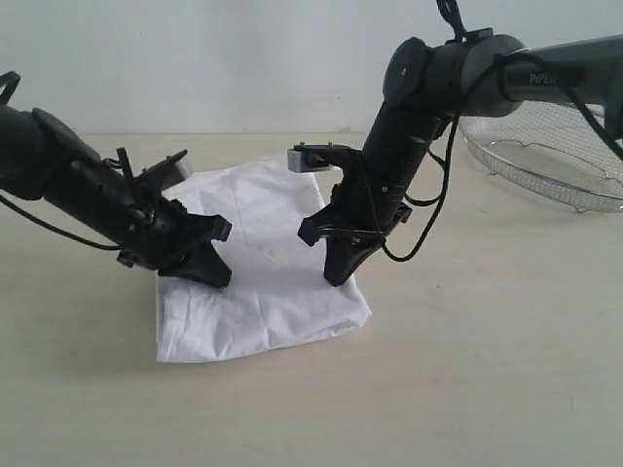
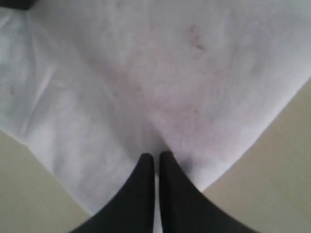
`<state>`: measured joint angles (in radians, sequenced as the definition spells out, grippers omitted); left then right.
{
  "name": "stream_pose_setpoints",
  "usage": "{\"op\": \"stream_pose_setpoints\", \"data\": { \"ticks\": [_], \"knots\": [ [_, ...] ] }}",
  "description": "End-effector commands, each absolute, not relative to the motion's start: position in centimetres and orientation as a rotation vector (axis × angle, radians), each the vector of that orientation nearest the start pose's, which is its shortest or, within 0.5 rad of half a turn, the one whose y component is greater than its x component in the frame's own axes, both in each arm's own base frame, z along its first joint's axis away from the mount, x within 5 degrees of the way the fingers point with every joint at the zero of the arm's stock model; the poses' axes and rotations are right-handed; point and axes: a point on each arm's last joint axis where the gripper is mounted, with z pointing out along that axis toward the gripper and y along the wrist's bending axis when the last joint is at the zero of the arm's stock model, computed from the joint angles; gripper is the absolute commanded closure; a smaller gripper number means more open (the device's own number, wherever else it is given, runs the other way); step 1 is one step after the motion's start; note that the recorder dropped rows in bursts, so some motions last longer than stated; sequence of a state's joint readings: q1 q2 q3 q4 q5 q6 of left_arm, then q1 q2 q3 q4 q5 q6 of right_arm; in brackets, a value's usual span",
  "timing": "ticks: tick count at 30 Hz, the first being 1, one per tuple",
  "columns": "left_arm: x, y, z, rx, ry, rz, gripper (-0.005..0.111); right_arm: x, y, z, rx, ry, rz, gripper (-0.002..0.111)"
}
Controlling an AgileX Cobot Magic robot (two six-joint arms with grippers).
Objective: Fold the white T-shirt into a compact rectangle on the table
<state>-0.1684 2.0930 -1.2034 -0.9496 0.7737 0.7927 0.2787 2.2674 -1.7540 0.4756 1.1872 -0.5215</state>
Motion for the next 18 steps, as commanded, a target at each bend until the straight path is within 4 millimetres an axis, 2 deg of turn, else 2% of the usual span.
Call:
{"op": "stream_pose_setpoints", "data": {
  "ticks": [1,5,10,14,18],
  "knots": [
    [35.5,-11.5,10.1,0.314,2.811,-0.902,0.102,41.9,15.7,14.0,-0.913,2.906,0.635,0.109],
    [35.3,-10.9,9.2,0.268,2.818,-0.803,0.102,42.0,15.8,12.4,-0.902,2.926,0.627,0.109],
    [36.0,-10.2,8.8,0.241,2.78,-0.673,0.102,42.2,16.0,10.2,-0.861,2.95,0.656,0.109],
    [36.5,-9.6,8.2,0.229,2.766,-0.587,0.102,42.5,16.2,9.5,-0.812,2.938,0.678,0.109],
    [36.8,-9.5,6.3,0.219,2.798,-0.561,0.102,42.7,16.7,9.1,-0.794,2.908,0.684,0.109]
  ]
}}
